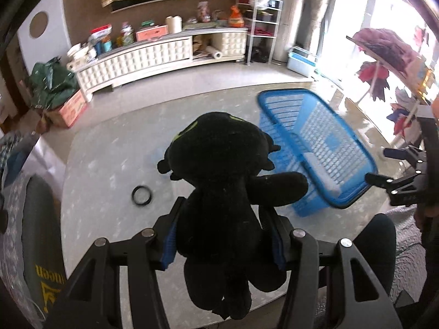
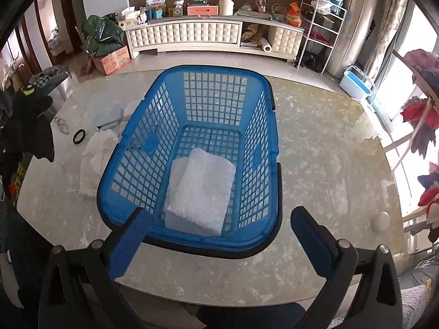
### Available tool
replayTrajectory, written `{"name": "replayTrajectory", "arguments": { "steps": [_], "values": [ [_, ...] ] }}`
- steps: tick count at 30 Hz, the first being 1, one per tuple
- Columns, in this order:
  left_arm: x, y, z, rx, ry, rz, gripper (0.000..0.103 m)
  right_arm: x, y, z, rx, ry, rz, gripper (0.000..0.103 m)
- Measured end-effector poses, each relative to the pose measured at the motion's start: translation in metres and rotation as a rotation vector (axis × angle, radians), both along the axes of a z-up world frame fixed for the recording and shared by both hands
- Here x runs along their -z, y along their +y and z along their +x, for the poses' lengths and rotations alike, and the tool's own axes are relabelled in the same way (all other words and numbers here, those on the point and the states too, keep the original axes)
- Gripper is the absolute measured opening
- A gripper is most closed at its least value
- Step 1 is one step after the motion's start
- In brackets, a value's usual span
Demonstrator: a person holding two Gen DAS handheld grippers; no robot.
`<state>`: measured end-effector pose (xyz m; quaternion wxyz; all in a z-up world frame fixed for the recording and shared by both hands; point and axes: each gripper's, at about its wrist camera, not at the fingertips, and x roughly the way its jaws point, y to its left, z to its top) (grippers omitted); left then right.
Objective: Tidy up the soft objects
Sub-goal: 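Grasp the black plush toy with the left gripper and lift it, then lower the plush toy into the blue basket and open the left gripper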
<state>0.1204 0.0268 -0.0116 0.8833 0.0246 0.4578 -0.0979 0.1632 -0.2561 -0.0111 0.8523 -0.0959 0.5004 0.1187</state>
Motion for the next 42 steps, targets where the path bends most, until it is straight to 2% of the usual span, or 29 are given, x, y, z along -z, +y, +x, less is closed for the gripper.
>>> {"name": "replayTrajectory", "arguments": {
  "steps": [11, 17, 24, 35, 37, 38, 39, 42],
  "values": [
    [-0.017, -0.058, 0.031, 0.136, -0.013, 0.026, 0.051, 0.005, -0.018, 0.009, 0.022, 0.005, 0.033, 0.103],
    [-0.016, -0.085, 0.052, 0.208, -0.006, 0.031, 0.051, 0.006, -0.022, 0.013, 0.022, 0.002, 0.05, 0.103],
    [-0.005, -0.111, 0.079, 0.307, 0.012, 0.038, 0.051, 0.013, -0.028, 0.026, 0.036, 0.017, 0.062, 0.103],
    [0.018, -0.133, 0.113, 0.39, 0.038, 0.046, 0.051, 0.022, -0.037, 0.039, 0.061, 0.032, 0.105, 0.103],
    [0.023, -0.136, 0.12, 0.397, 0.037, 0.05, 0.047, 0.024, -0.039, 0.041, 0.069, 0.034, 0.11, 0.103],
    [0.026, -0.137, 0.122, 0.399, 0.042, 0.056, 0.031, 0.024, -0.041, 0.042, 0.074, 0.036, 0.112, 0.103],
    [0.031, -0.142, 0.128, 0.399, 0.051, 0.065, 0.026, 0.024, -0.042, 0.044, 0.077, 0.036, 0.114, 0.103],
    [0.036, -0.146, 0.137, 0.418, 0.066, 0.05, 0.023, 0.025, -0.044, 0.047, 0.088, 0.036, 0.12, 0.103]
  ]
}}
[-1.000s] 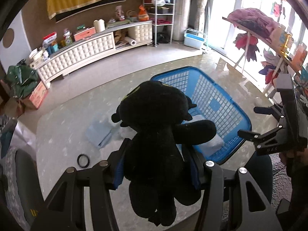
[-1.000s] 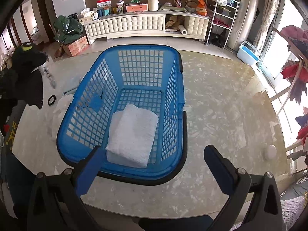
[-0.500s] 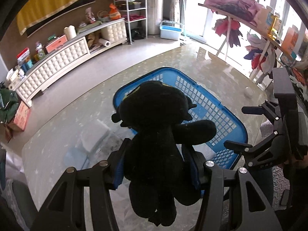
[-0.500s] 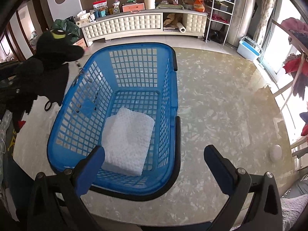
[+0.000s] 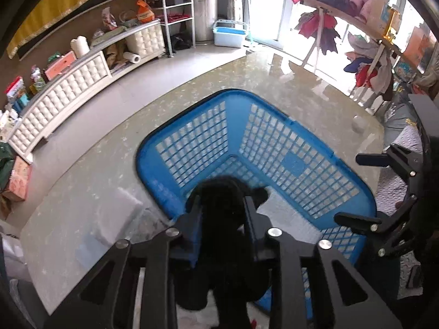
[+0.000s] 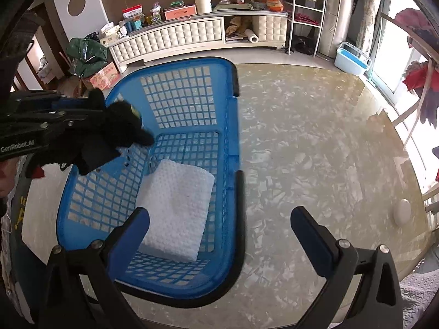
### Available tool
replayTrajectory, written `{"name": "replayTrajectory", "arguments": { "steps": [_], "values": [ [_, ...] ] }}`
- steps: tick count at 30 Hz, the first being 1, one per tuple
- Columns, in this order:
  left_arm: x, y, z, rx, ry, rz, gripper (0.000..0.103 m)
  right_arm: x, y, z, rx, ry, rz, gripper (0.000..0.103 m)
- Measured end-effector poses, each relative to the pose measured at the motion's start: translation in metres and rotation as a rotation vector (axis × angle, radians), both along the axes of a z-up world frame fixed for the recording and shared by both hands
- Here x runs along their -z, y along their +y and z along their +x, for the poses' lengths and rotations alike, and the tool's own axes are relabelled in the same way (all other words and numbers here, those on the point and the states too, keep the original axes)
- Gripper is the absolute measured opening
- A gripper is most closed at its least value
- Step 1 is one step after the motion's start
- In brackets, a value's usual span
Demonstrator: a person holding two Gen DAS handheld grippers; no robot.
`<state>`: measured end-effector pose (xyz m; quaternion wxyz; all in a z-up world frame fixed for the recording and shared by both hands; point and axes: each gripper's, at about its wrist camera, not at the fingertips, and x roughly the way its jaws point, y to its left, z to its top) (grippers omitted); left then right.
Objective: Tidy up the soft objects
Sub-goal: 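Lower the plush toy into the blue basket and open the left gripper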
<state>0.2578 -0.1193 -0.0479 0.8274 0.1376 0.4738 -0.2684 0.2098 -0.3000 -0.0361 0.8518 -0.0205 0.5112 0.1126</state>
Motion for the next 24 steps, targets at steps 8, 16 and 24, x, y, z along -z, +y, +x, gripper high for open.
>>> {"name": "replayTrajectory", "arguments": {
  "steps": [8, 16, 24],
  "values": [
    [0.01, -0.017, 0.01, 0.046, 0.014, 0.015, 0.02, 0.003, 0.002, 0.001, 0.001, 0.007, 0.016, 0.103],
    [0.019, -0.031, 0.025, 0.054, 0.022, 0.021, 0.019, 0.007, 0.004, 0.005, 0.008, 0.02, 0.031, 0.103],
    [0.039, -0.034, 0.039, 0.049, 0.042, 0.055, 0.019, 0.013, 0.006, 0.008, 0.02, 0.046, 0.04, 0.103]
  ]
}}
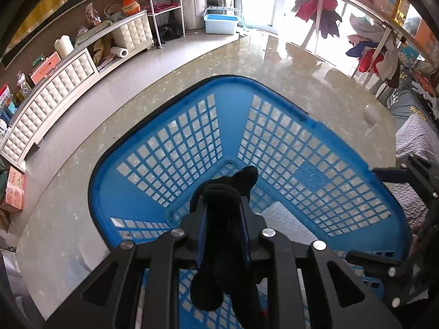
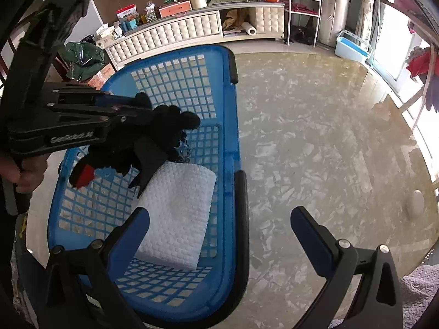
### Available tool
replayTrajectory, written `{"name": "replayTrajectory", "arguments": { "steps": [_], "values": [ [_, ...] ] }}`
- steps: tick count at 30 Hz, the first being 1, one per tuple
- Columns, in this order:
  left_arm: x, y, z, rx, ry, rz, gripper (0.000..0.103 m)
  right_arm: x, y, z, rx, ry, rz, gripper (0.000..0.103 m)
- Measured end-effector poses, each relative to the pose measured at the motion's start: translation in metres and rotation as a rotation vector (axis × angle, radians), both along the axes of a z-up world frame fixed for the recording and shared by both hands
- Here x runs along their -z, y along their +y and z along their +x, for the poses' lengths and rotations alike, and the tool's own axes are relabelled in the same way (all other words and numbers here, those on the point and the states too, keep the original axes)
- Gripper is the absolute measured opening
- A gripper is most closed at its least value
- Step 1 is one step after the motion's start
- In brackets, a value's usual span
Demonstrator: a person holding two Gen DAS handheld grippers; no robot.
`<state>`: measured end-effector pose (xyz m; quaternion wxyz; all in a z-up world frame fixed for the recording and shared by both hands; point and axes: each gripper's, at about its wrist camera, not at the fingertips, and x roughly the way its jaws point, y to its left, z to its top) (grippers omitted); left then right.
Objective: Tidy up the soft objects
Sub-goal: 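Lower the plush toy into the blue basket and open the left gripper, then grasp the white gauze cloth with the right gripper while the left grasps the black ring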
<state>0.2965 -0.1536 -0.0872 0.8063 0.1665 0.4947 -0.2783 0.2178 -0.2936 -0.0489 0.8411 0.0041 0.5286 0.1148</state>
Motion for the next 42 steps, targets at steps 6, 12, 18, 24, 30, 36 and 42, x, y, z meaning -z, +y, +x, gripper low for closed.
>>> {"name": "replayTrajectory", "arguments": {
  "steps": [6, 12, 18, 24, 30, 36, 42],
  "values": [
    [0.004, -0.002, 0.007, -0.015, 0.004, 0.008, 0.019, 0.004, -0.001, -0.001, 0.003, 0.019, 0.003, 0.103],
    [0.006, -0.005, 0.006, -0.004, -0.013, 0.044, 0.041, 0.003, -0.004, -0.002, 0.01, 0.023, 0.004, 0.103],
    [0.0, -0.008, -0.002, 0.016, -0.019, 0.031, 0.074, 0.002, -0.006, -0.004, 0.013, 0.016, 0.005, 0.103],
    [-0.017, -0.011, -0.018, 0.044, -0.042, 0.019, 0.082, -0.005, -0.004, -0.008, 0.007, 0.009, 0.01, 0.103],
    [-0.033, 0.001, -0.034, 0.031, -0.058, 0.005, 0.082, -0.017, -0.001, -0.016, -0.005, -0.012, 0.003, 0.103],
    [-0.042, 0.02, -0.057, -0.006, -0.068, 0.007, 0.082, -0.028, 0.004, -0.029, -0.008, -0.029, 0.004, 0.103],
    [-0.053, 0.049, -0.083, -0.086, -0.092, 0.001, 0.086, -0.039, 0.016, -0.042, -0.015, -0.057, 0.006, 0.103]
  ]
}}
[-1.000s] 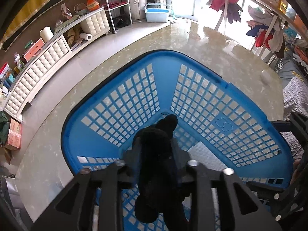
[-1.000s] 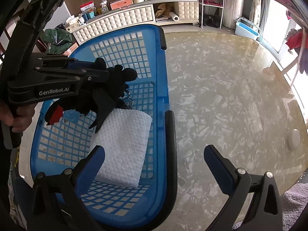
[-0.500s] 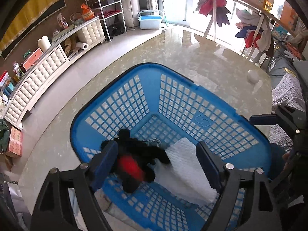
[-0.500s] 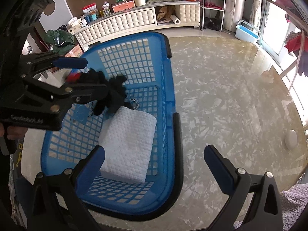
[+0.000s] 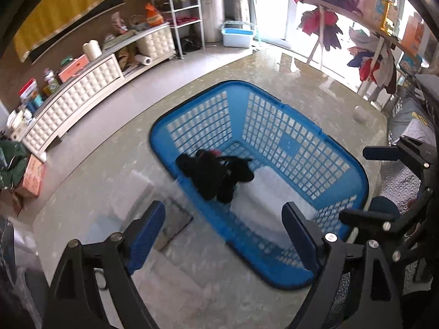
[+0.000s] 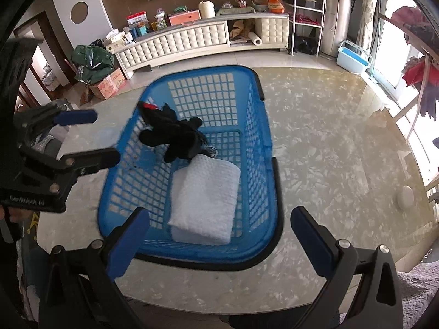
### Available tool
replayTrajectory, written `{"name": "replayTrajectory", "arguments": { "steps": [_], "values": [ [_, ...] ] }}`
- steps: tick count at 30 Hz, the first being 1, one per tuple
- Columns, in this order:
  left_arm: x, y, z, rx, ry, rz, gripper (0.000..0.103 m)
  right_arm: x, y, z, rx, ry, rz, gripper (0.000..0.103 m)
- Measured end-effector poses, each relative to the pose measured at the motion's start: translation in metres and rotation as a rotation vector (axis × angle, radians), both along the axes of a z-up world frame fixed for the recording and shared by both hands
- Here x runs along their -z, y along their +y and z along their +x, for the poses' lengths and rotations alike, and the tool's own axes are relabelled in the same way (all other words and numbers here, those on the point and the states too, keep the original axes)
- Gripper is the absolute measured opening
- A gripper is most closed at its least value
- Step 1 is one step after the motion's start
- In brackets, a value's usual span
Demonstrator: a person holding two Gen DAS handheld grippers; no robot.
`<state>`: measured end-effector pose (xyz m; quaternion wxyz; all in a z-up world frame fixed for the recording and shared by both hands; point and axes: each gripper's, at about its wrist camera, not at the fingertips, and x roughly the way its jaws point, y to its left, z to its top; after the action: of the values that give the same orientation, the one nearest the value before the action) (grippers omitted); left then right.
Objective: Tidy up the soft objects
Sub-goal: 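Grasp the white gauze cloth with the right gripper while the left grasps the black ring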
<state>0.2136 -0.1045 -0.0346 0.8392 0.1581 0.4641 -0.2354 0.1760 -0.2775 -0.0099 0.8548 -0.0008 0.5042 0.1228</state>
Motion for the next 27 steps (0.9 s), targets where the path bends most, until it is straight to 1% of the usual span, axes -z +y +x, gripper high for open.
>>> {"name": "replayTrajectory", "arguments": {
  "steps": [5, 9, 12, 13, 14, 18, 22, 27],
  "values": [
    [-0.008, 0.024, -0.027, -0.046, -0.018, -0.025, 0.09, -0.006, 0.019, -0.009, -0.034, -0.018, -0.009, 0.103],
    [-0.005, 0.043, -0.048, -0.083, 0.014, -0.045, 0.092, -0.008, 0.033, -0.013, -0.072, -0.025, -0.015, 0.103],
    [0.0, 0.056, -0.06, -0.126, 0.018, -0.051, 0.094, -0.008, 0.048, -0.019, -0.105, -0.029, -0.019, 0.103],
    [0.002, 0.061, -0.064, -0.137, 0.021, -0.057, 0.1, -0.007, 0.052, -0.021, -0.114, -0.027, -0.02, 0.103],
    [0.003, 0.064, -0.067, -0.148, 0.024, -0.062, 0.103, -0.007, 0.056, -0.023, -0.123, -0.025, -0.02, 0.103],
    [0.005, 0.083, -0.084, -0.192, 0.003, -0.06, 0.103, -0.003, 0.074, -0.025, -0.163, -0.02, -0.03, 0.103],
    [0.002, 0.106, -0.092, -0.224, 0.006, -0.08, 0.103, -0.002, 0.093, -0.023, -0.202, -0.02, -0.031, 0.103],
    [0.001, 0.136, -0.106, -0.277, -0.006, -0.08, 0.103, 0.002, 0.123, -0.019, -0.259, -0.019, -0.039, 0.103]
  ]
}}
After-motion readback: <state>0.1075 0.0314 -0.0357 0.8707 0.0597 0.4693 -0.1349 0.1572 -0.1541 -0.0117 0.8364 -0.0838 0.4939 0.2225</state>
